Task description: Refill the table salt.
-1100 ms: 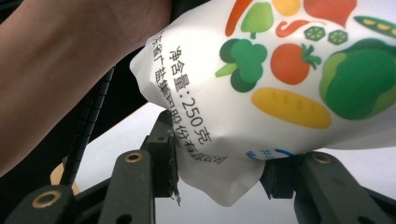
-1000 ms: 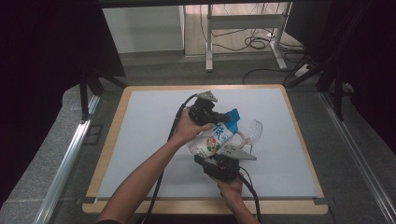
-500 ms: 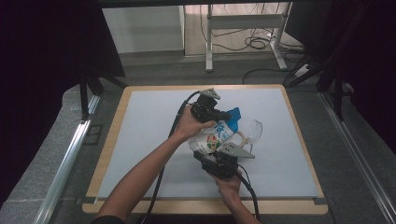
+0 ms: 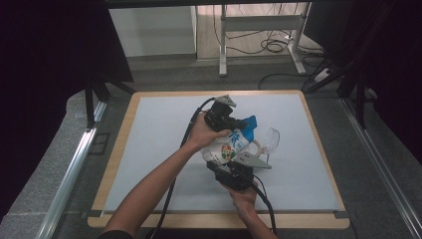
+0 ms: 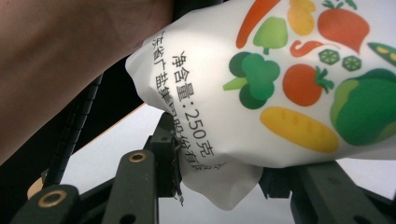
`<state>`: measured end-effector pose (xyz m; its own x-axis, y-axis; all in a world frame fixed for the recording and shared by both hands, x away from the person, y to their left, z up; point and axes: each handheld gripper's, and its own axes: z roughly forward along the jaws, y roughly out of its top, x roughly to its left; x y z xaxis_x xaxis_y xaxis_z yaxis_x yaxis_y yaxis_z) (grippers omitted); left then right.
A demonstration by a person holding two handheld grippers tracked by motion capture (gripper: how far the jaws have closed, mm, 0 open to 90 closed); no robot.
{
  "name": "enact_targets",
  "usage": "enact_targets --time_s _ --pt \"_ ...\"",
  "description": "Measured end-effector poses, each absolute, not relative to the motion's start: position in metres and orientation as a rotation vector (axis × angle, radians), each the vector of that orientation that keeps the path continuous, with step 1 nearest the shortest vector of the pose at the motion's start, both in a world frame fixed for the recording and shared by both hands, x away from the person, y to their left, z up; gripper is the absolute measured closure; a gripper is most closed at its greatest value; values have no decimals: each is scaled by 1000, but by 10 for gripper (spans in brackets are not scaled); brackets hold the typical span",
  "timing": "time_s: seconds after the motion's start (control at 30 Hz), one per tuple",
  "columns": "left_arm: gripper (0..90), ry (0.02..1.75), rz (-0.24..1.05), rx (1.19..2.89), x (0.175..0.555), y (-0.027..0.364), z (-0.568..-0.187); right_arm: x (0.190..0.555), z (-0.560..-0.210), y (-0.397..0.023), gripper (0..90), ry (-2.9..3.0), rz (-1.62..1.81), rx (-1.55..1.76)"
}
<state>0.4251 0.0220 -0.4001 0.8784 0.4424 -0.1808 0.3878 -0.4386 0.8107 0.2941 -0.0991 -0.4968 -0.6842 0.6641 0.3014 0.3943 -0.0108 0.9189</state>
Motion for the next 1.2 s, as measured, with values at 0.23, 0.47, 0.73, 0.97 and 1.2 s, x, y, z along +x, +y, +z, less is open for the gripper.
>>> enact_targets --time_s 0.23,0.47,0.73,0.97,1.2 --pt "897 598 83 2084 425 21 -400 294 -496 -97 581 2020 1753 1127" --pt "897 602 86 2086 425 19 -401 294 -494 -93 584 2010 1726 1135" --pt "897 607 96 2095 426 18 -402 296 -494 -93 584 2010 1729 1142" --pt "897 615 100 2092 426 19 -404 298 -495 -93 585 2016 1729 1142" --pt "897 612 105 2098 426 21 -405 297 -497 -92 585 2024 1729 1142"
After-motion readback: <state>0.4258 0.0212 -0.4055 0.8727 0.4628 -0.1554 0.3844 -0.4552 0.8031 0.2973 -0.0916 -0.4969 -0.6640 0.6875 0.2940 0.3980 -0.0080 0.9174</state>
